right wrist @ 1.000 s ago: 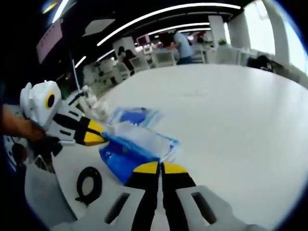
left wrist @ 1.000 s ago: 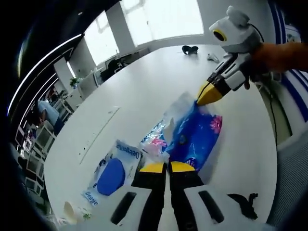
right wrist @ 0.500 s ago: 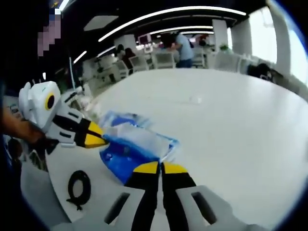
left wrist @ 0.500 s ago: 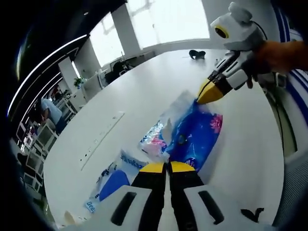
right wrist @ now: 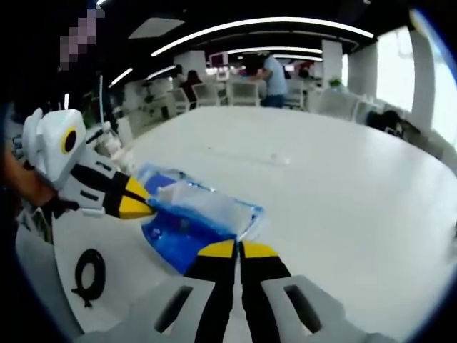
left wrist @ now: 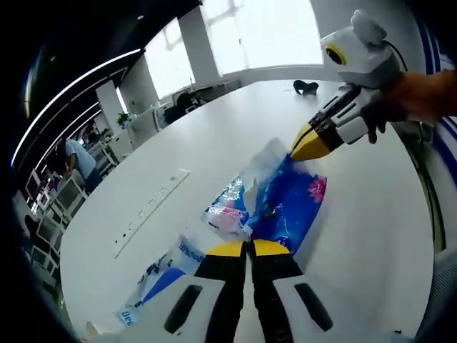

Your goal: Arrange the tabletop items into an orderly group along one side of the table until the central work area is clear of visible clutter.

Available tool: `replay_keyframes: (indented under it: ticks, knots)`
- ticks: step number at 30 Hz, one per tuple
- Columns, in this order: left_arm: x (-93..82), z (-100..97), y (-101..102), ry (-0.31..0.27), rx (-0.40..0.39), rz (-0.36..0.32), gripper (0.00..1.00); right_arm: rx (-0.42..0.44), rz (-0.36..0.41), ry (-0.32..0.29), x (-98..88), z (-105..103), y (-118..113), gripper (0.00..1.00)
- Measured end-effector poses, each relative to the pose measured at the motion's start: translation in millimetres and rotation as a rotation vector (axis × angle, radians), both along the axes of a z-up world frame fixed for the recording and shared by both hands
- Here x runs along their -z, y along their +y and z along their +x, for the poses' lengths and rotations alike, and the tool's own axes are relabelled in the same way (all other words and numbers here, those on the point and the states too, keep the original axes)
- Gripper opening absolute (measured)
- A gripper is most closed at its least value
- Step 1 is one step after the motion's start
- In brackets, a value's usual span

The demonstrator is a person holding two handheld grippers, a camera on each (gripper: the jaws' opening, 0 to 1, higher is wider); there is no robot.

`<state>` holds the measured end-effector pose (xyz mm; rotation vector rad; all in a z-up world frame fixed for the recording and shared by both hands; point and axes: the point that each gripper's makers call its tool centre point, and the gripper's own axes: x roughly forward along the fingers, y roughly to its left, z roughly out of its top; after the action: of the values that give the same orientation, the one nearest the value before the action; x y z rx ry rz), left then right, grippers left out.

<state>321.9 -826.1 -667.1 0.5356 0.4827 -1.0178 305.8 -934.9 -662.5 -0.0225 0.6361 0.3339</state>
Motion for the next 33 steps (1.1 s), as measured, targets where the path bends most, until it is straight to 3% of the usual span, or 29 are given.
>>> replay_keyframes:
  ticks: [4, 9, 21, 33]
  knots:
    - [3.8, 10.7, -3, 0.025, -0.035, -0.018, 0.01, -0.004, -0.011, -0.017, 2.1, 8, -4, 0.00]
    - [11.7, 19.4, -9, 0.011, -0.025, 0.003, 0.01, 0.007, -0.015, -0.017, 10.2, 20, -8, 0.00]
    - [38.4, 43.8, -11, 0.063, -0.080, 0.044, 0.02, -0.013, -0.034, 0.033, 35.7, 46, -11, 0.00]
    - [52.8, 58.1, -16, 0.107, -0.098, 0.071, 0.02, -0.006, -0.053, 0.051, 52.8, 67, -18, 0.00]
